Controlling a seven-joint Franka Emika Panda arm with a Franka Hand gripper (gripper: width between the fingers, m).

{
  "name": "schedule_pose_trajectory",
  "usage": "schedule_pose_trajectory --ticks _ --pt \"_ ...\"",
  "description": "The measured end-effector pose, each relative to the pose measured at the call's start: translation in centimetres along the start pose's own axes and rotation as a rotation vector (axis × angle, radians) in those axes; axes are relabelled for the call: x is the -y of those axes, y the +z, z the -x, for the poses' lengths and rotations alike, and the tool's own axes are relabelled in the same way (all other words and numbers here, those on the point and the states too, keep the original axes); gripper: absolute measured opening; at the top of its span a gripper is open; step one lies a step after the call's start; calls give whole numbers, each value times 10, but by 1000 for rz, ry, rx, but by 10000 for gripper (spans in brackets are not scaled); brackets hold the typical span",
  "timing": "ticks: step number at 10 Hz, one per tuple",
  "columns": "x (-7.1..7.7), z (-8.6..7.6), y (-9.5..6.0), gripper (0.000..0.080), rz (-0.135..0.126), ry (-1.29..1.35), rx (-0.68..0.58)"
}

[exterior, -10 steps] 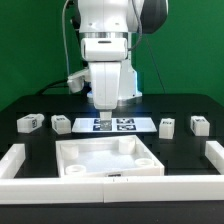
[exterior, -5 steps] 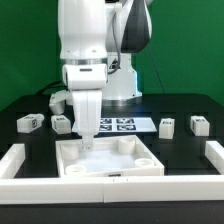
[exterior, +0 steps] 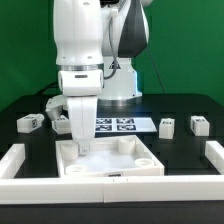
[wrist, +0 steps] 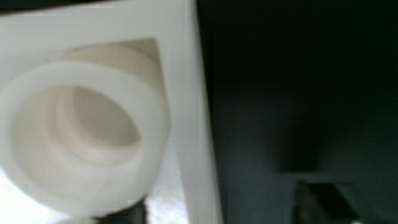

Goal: Assemble square table

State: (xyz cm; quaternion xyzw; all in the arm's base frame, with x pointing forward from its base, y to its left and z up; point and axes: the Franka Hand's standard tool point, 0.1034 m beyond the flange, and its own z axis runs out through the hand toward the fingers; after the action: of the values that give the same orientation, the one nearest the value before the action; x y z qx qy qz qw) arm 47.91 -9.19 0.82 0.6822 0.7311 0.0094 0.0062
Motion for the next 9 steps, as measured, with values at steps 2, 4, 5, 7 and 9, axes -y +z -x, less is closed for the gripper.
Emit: schedule_pose_trajectory --ticks 2,4,5,7,9 --pt "0 0 0 175 0 0 0" --pt "0 0 0 59 -1 4 0" --pt "0 1 0 59 -1 4 0" --pt "0 1 0 59 -1 5 0" --pt "0 1 0 59 -1 5 0"
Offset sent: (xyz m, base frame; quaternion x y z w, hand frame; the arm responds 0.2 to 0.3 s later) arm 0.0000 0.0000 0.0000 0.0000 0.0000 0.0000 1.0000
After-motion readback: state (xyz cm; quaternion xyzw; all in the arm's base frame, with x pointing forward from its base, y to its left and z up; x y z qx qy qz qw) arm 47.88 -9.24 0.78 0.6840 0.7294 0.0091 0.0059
